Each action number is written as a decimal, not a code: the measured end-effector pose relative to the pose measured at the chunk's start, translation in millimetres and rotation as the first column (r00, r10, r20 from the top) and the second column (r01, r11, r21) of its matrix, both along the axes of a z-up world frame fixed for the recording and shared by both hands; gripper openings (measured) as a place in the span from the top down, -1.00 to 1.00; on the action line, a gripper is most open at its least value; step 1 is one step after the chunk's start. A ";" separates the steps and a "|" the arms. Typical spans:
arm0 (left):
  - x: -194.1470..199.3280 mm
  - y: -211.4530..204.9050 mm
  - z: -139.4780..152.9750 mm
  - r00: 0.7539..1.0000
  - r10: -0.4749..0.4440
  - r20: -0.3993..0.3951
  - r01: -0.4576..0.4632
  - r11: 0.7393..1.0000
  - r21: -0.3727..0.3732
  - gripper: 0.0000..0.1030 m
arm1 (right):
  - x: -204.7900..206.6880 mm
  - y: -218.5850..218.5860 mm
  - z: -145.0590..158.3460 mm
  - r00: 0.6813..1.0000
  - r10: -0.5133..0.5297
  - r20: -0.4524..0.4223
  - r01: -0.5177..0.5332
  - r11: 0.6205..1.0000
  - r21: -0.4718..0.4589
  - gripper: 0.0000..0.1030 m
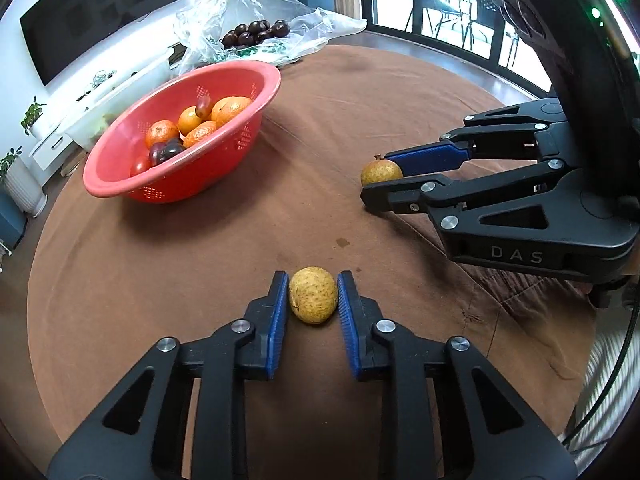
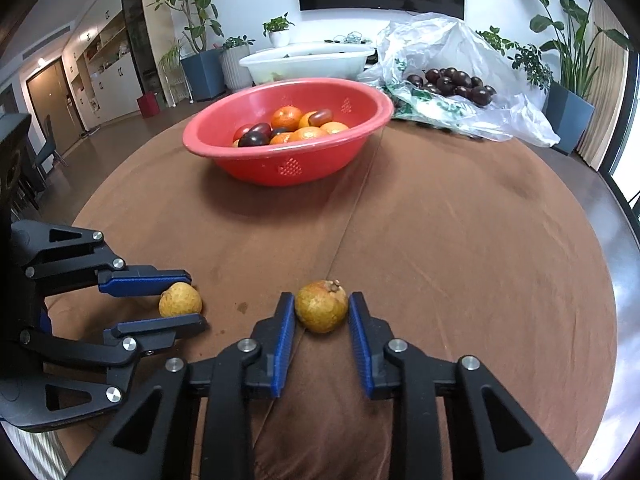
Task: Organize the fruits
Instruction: 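Grasp a yellow pear with the left tool while the right tool grasps the other pear, then carry both pears over the red bowl and open both tools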
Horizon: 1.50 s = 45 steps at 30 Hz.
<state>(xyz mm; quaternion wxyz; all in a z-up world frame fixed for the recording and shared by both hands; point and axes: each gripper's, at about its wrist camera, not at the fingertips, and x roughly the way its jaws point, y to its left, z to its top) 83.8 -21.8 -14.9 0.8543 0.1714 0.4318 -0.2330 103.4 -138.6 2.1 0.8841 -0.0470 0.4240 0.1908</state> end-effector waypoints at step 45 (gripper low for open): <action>92.5 69.7 76.5 0.983 0.174 0.055 -0.159 0.963 -0.218 0.56 | 72.4 22.1 72.3 0.993 0.042 0.114 -0.065 0.978 0.199 0.42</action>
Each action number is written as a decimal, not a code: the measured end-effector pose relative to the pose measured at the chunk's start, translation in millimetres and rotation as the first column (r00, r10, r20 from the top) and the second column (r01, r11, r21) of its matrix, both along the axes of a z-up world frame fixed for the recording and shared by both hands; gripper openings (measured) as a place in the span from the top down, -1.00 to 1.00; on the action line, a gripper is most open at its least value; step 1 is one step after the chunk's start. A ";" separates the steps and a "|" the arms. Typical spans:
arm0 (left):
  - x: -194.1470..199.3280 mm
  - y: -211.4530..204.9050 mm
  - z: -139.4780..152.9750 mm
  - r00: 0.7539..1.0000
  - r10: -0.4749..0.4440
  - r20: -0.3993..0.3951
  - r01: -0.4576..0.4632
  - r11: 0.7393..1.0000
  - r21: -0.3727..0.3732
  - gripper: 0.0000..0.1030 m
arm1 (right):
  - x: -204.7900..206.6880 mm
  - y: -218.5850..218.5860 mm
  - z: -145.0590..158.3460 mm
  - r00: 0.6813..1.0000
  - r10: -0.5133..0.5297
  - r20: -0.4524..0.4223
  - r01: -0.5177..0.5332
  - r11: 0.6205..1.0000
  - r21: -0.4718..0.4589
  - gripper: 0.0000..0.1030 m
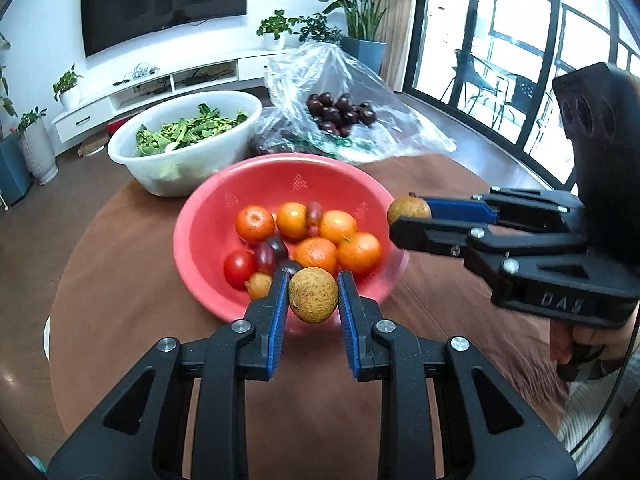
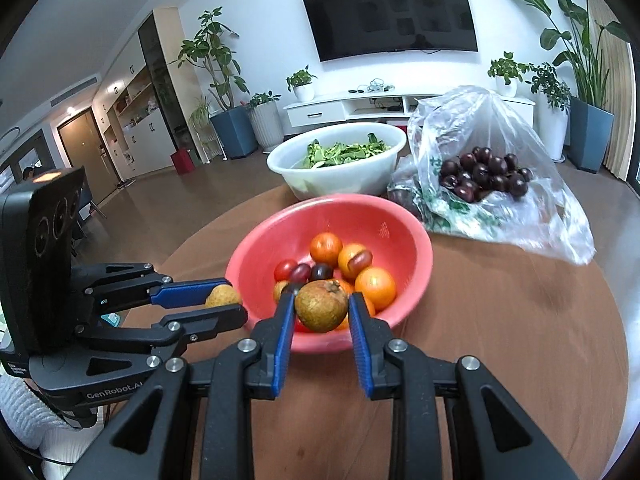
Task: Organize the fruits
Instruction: 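Carry both pears over the red bowl and open both tools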
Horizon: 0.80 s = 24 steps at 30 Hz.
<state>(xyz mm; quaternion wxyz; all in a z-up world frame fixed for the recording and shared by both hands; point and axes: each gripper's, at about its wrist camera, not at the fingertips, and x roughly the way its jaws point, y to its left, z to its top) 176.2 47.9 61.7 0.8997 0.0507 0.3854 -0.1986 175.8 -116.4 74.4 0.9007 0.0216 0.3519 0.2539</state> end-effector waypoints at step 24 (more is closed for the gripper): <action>88.4 -4.7 -29.9 0.998 0.053 -0.025 -0.051 0.994 0.100 0.55 | 71.5 27.9 -31.4 0.999 0.010 -0.047 -0.015 0.995 -0.096 0.42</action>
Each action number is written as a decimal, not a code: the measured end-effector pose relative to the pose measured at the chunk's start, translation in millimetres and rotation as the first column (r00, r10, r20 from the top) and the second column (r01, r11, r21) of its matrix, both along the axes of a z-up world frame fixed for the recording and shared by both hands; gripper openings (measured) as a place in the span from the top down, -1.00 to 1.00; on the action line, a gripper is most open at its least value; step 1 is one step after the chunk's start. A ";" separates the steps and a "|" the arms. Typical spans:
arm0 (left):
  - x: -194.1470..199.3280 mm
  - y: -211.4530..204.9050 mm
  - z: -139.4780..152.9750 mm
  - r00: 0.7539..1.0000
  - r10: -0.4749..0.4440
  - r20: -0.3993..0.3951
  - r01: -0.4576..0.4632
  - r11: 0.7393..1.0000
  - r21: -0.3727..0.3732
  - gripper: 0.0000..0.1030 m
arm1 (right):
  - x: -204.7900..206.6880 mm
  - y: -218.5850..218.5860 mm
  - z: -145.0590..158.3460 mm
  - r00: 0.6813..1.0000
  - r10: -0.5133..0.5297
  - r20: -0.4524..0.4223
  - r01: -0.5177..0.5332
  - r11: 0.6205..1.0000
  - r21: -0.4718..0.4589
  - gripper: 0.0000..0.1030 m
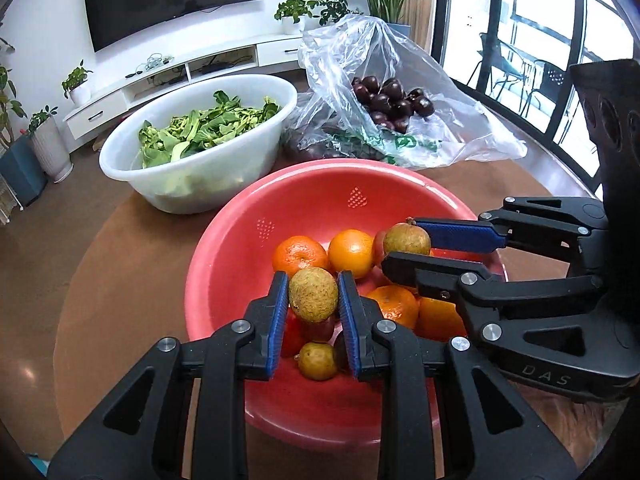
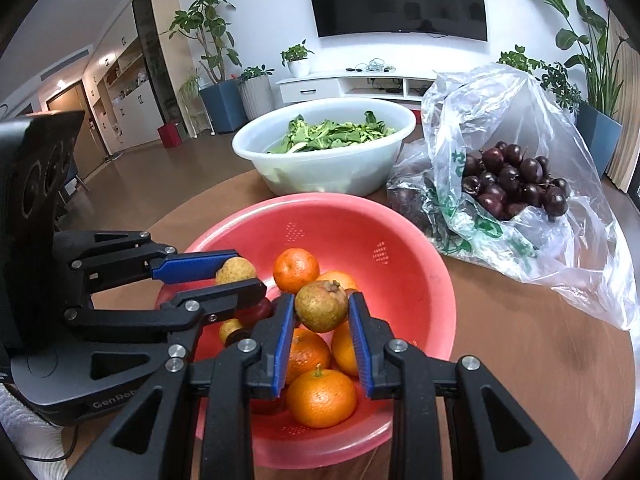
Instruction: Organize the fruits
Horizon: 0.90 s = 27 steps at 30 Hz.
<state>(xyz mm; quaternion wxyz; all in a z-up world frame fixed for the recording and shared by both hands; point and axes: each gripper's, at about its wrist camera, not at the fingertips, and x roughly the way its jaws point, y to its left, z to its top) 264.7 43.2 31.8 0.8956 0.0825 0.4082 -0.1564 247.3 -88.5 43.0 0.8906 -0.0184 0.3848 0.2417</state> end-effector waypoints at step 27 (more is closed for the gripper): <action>-14.6 11.8 12.5 0.996 0.056 0.063 -0.054 0.998 -0.034 -0.36 | -42.6 -19.8 19.9 0.997 -0.042 0.059 0.036 0.995 0.093 0.20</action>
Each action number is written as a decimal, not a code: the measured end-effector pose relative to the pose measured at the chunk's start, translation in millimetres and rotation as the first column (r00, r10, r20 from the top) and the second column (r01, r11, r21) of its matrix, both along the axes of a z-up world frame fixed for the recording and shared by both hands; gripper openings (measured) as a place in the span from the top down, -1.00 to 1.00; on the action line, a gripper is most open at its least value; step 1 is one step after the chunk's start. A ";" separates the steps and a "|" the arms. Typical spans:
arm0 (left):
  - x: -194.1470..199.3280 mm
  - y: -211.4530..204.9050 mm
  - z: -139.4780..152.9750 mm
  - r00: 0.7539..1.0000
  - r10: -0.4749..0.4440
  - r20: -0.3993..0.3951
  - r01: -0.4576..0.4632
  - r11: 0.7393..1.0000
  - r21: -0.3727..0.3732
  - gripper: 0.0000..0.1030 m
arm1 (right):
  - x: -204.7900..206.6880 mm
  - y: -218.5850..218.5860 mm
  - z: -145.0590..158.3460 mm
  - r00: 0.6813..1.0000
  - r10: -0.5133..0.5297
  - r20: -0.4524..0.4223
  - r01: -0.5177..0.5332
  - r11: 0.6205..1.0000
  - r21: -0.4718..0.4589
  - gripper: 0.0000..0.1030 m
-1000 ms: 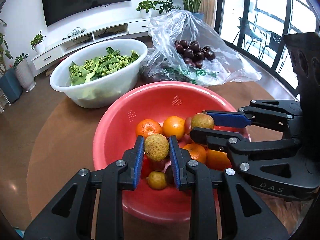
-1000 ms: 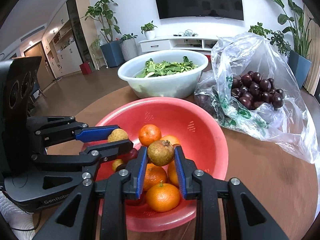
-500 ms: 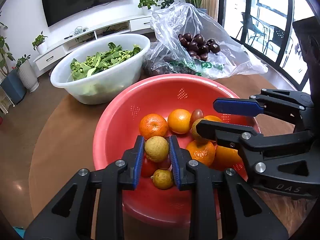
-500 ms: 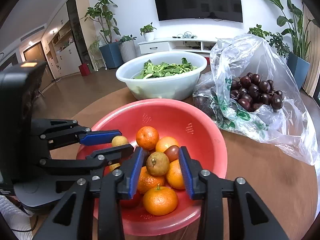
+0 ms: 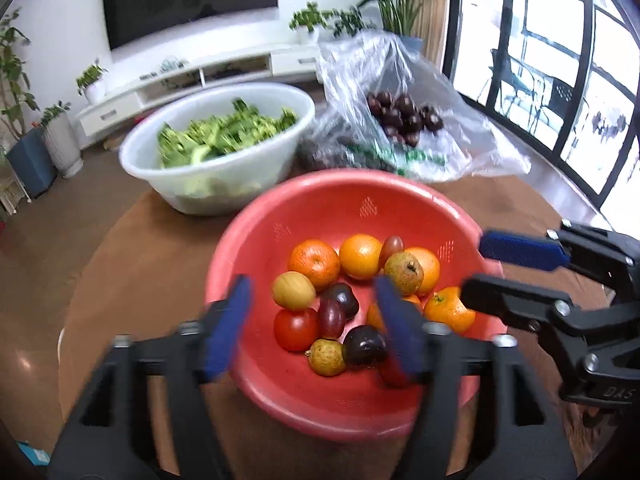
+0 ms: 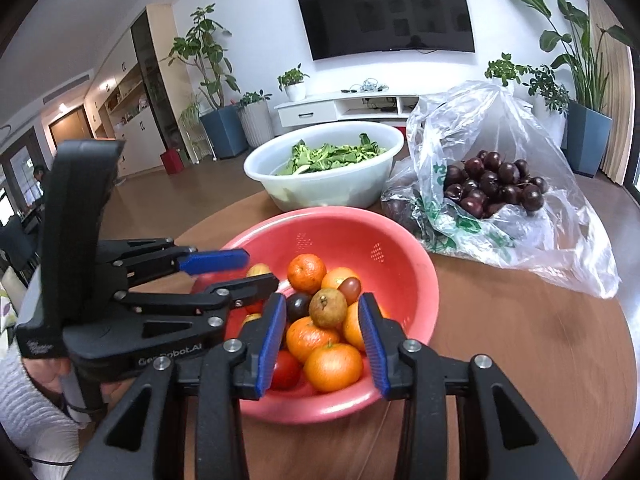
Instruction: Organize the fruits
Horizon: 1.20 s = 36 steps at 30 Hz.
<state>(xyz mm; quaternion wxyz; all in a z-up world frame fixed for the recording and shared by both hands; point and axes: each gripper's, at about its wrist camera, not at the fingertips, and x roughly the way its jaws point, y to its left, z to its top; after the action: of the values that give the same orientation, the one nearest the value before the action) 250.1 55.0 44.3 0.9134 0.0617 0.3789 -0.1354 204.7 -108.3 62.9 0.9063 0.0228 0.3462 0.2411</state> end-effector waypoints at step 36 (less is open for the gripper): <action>-196.1 -73.3 33.7 0.996 0.023 0.082 -0.021 1.000 -0.024 -0.60 | -171.2 -63.4 -9.6 0.983 -0.152 0.102 0.155 0.988 -0.027 0.03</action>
<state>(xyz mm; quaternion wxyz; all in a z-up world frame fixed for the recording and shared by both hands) 54.1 -18.3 77.9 0.9303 0.0526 0.3400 -0.1272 33.5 -171.7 53.2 0.9387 0.0217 0.3018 0.1654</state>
